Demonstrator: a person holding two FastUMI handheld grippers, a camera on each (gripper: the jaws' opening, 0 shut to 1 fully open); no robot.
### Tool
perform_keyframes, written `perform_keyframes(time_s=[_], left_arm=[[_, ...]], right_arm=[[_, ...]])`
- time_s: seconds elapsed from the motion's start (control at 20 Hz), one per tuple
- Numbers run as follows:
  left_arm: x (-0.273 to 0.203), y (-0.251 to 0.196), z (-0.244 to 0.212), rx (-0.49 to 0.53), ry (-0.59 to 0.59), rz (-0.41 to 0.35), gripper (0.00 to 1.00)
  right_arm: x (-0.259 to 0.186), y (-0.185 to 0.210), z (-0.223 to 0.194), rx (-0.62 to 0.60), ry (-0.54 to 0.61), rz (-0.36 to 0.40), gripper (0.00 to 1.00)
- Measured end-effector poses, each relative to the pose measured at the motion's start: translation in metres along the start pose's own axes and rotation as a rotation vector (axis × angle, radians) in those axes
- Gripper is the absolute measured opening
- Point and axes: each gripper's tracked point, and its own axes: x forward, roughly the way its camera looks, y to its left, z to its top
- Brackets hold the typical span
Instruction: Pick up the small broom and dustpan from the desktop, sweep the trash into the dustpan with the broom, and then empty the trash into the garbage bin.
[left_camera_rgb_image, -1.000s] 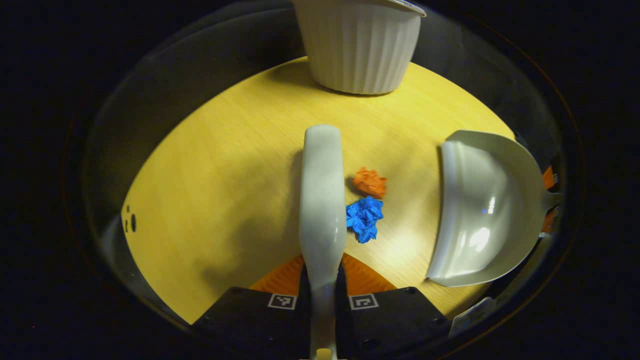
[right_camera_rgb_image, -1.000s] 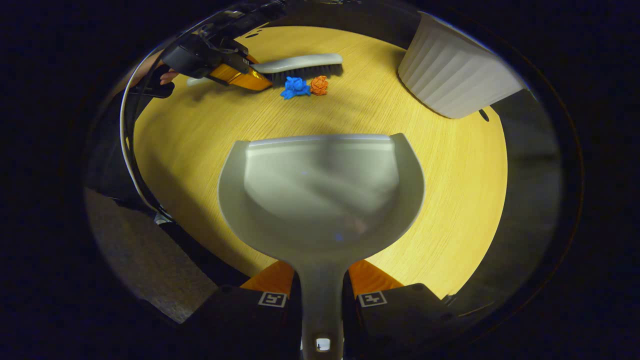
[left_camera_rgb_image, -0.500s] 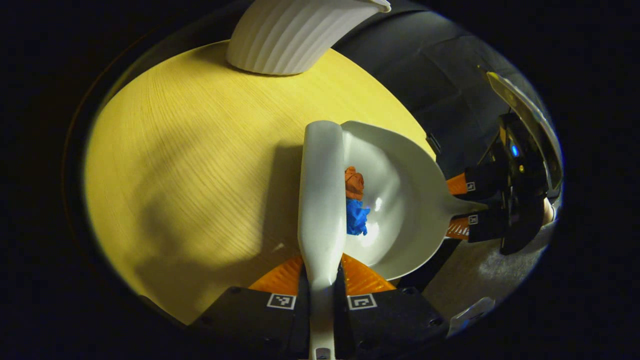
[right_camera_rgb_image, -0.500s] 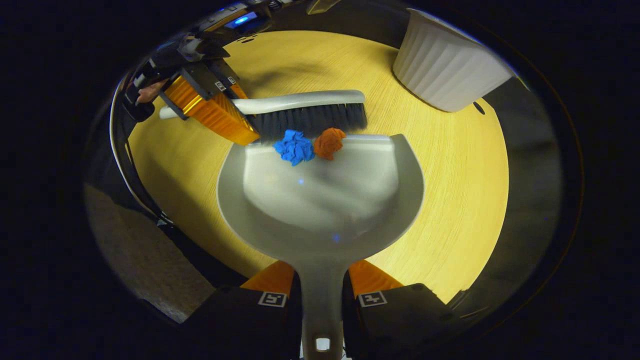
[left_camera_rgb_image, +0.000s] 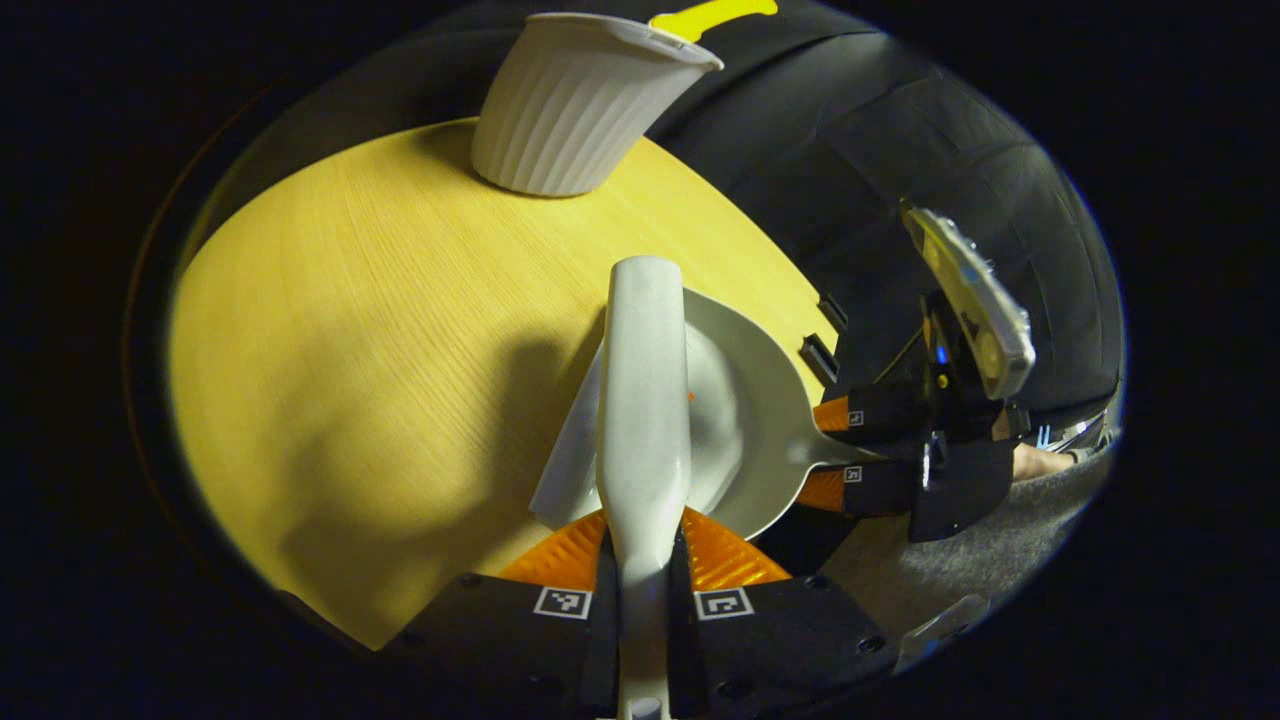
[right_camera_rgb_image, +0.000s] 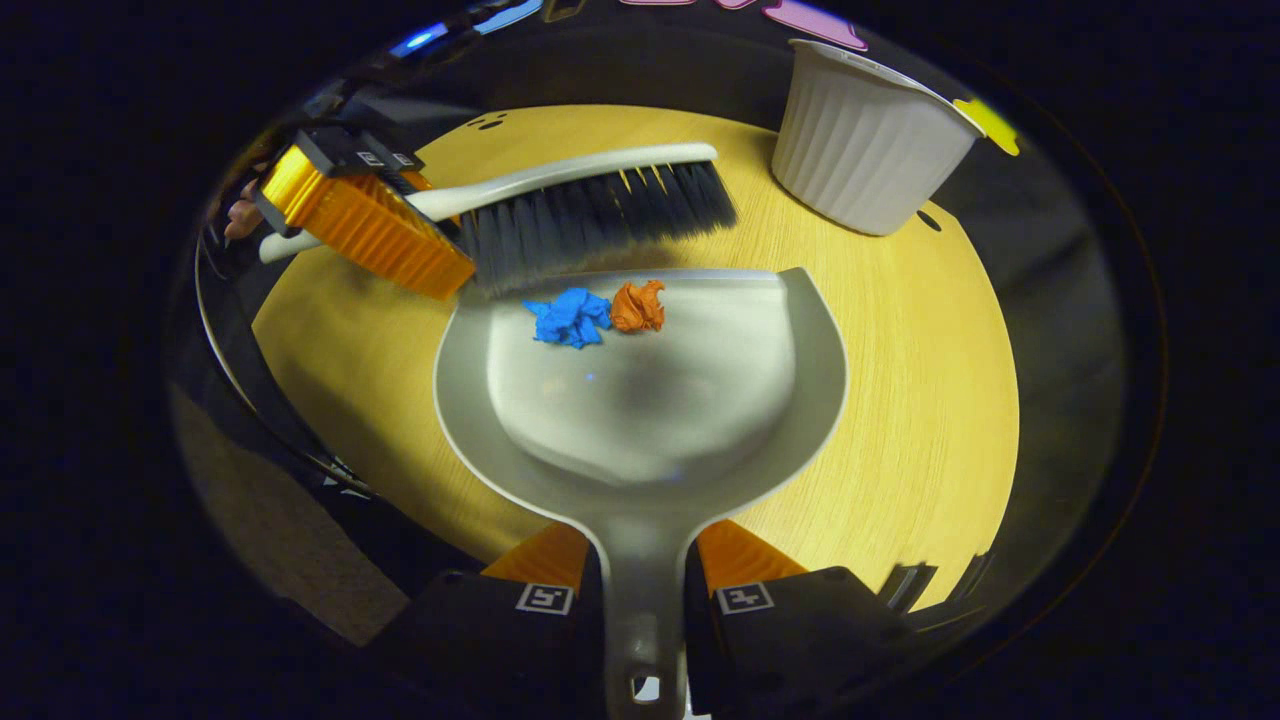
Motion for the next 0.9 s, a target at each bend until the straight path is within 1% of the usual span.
perform_keyframes(time_s=[0.05, 0.1, 0.15, 0.2, 0.35, 0.45, 0.55, 0.6, 0.65, 0.75, 0.8, 0.9], left_arm=[[-0.012, 0.002, 0.001, -0.005, -0.039, 0.016, 0.23], [-0.022, -0.001, 0.001, -0.019, -0.083, 0.036, 0.23], [-0.031, 0.001, 0.001, -0.041, -0.127, 0.062, 0.23], [-0.040, 0.004, -0.004, -0.065, -0.168, 0.097, 0.23], [-0.054, 0.024, -0.023, -0.135, -0.253, 0.207, 0.23], [-0.053, 0.020, -0.039, -0.170, -0.269, 0.257, 0.23], [-0.053, 0.015, -0.048, -0.160, -0.254, 0.318, 0.23], [-0.035, 0.007, -0.054, -0.156, -0.243, 0.341, 0.22], [-0.020, 0.000, -0.056, -0.163, -0.240, 0.347, 0.22], [-0.018, 0.015, -0.055, -0.198, -0.232, 0.357, 0.23], [-0.017, 0.022, -0.061, -0.211, -0.229, 0.370, 0.23], [-0.011, 0.026, -0.067, -0.238, -0.235, 0.379, 0.23]], right_arm=[[-0.005, 0.000, -0.001, 0.019, -0.004, -0.014, 0.37], [-0.012, 0.001, 0.001, 0.041, -0.008, -0.030, 0.41], [-0.019, 0.000, 0.002, 0.068, -0.007, -0.046, 0.34], [-0.028, -0.002, 0.005, 0.096, -0.008, -0.066, 0.37], [-0.061, -0.018, 0.017, 0.187, -0.028, -0.119, 0.37], [-0.088, -0.035, 0.030, 0.239, -0.042, -0.148, 0.37], [-0.113, -0.058, 0.051, 0.279, -0.062, -0.175, 0.37], [-0.126, -0.070, 0.064, 0.295, -0.079, -0.183, 0.37], [-0.143, -0.083, 0.077, 0.307, -0.100, -0.195, 0.37], [-0.170, -0.113, 0.104, 0.325, -0.135, -0.233, 0.37], [-0.184, -0.130, 0.118, 0.330, -0.153, -0.256, 0.37], [-0.203, -0.162, 0.148, 0.342, -0.181, -0.300, 0.37]])
